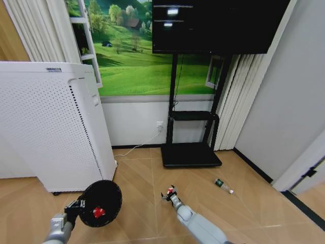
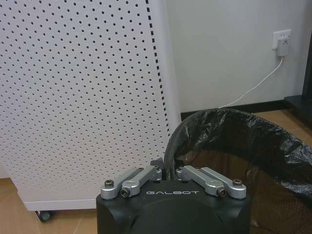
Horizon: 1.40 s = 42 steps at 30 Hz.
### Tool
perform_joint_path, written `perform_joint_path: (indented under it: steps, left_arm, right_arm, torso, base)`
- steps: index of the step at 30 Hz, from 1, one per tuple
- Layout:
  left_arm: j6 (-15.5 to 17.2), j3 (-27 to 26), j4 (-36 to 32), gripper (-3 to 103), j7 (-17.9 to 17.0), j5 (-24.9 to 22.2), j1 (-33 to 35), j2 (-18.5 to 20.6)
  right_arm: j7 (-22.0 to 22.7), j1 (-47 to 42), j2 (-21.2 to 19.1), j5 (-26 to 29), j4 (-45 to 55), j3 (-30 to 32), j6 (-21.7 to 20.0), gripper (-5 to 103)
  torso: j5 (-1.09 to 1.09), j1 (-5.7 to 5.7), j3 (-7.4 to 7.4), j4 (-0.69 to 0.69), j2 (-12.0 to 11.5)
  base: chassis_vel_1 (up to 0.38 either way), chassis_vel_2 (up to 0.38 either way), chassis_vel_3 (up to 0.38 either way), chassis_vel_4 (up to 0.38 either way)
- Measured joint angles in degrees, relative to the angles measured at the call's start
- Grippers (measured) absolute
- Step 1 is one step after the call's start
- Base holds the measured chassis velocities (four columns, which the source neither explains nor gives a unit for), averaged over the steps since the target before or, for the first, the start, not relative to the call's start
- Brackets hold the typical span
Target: Pick up the trash bin and place the garbage on the floor into it.
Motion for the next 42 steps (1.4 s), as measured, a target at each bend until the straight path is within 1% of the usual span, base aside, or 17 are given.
perform_joint_path:
  steps: [5, 9, 13, 14, 22, 26, 28, 29, 31, 32, 34, 42]
  left_arm:
    - [0.00, 0.34, 0.25, 7, -0.02, 0.00, -0.35, -0.19]
    - [0.00, 0.70, 0.36, 7, -0.02, 0.00, -0.82, -0.30]
    - [0.00, 0.94, 0.30, 7, -0.03, -0.16, -0.99, -0.27]
    - [0.00, 1.02, 0.29, 7, -0.03, -0.23, -1.12, -0.26]
    - [0.00, 1.29, 0.07, 7, -0.03, -0.35, -1.34, -0.29]
    - [-0.01, 1.11, -0.30, 7, 0.00, -0.45, -1.14, -0.28]
    - [-0.15, 0.93, -0.44, 7, 0.00, -0.45, -0.95, -0.30]
    - [-0.15, 0.93, -0.44, 7, 0.00, -0.45, -0.95, -0.30]
    - [-0.28, 0.87, -0.59, 7, 0.05, -0.42, -0.61, -0.49]
    - [-0.28, 0.87, -0.59, 7, 0.05, -0.42, -0.61, -0.49]
    - [-0.36, 0.88, -0.62, 7, 0.08, -0.33, -0.46, -0.60]
    - [-0.39, 1.13, -0.63, 7, 0.15, -0.15, -0.52, -0.72]
  right_arm:
    - [0.40, 0.41, 1.03, -1.95, -3.47, -0.05, 0.07, 100]
    - [0.49, 0.66, 1.88, -2.40, -5.53, 0.17, -0.11, 100]
    - [1.44, 0.64, 2.34, -2.85, -5.93, 0.20, -1.11, 100]
    - [2.47, 0.54, 2.55, -3.37, -5.98, 0.28, -1.93, 100]
    - [4.36, 0.07, 3.14, -3.61, -5.92, 0.88, -2.95, 100]
    - [4.77, -0.76, 2.12, -1.46, -2.55, 1.58, -2.50, 100]
    - [4.86, -2.11, 0.48, 2.22, 2.45, 2.13, -3.04, 100]
    - [4.86, -2.11, 0.48, 2.22, 2.45, 2.13, -3.04, 100]
    - [3.29, -4.32, -1.91, 6.01, 8.30, 2.72, -4.03, 100]
    - [3.29, -4.32, -1.91, 6.01, 8.30, 2.72, -4.03, 100]
    - [1.32, -5.99, -3.11, 6.45, 10.15, 3.27, -3.73, 100]
    - [0.67, -7.93, -3.09, 5.46, 10.35, 4.11, -2.74, 100]
  torso:
    - [0.00, 0.00, 0.00, -0.01, 0.00]
    - [0.01, 0.00, 0.00, 0.00, 0.00]
    - [0.01, 0.00, 0.00, 0.00, 0.00]
    - [0.01, 0.00, 0.00, 0.00, 0.00]
    - [0.01, 0.00, 0.00, 0.01, 0.00]
    - [0.01, 0.00, 0.00, 0.01, 0.00]
    - [0.02, 0.00, 0.00, 0.01, 0.00]
    - [0.02, 0.00, 0.00, 0.01, 0.00]
    - [0.01, -0.01, -0.01, 0.01, 0.00]
    - [0.01, -0.01, -0.01, 0.01, 0.00]
    - [0.01, -0.01, -0.01, -0.01, 0.00]
    - [0.02, -0.02, -0.01, 0.00, 0.00]
  base:
    - [0.000, 0.000, 0.000, 0.000]
    - [0.000, 0.000, 0.000, 0.000]
    - [0.000, 0.000, 0.000, 0.000]
    - [0.000, 0.000, 0.000, 0.000]
    - [0.000, 0.000, 0.000, 0.000]
    - [0.000, 0.000, 0.000, 0.000]
    - [0.000, 0.000, 0.000, 0.000]
    - [0.000, 0.000, 0.000, 0.000]
    - [0.000, 0.000, 0.000, 0.000]
    - [0.000, 0.000, 0.000, 0.000]
    - [0.000, 0.000, 0.000, 0.000]
    - [0.000, 0.000, 0.000, 0.000]
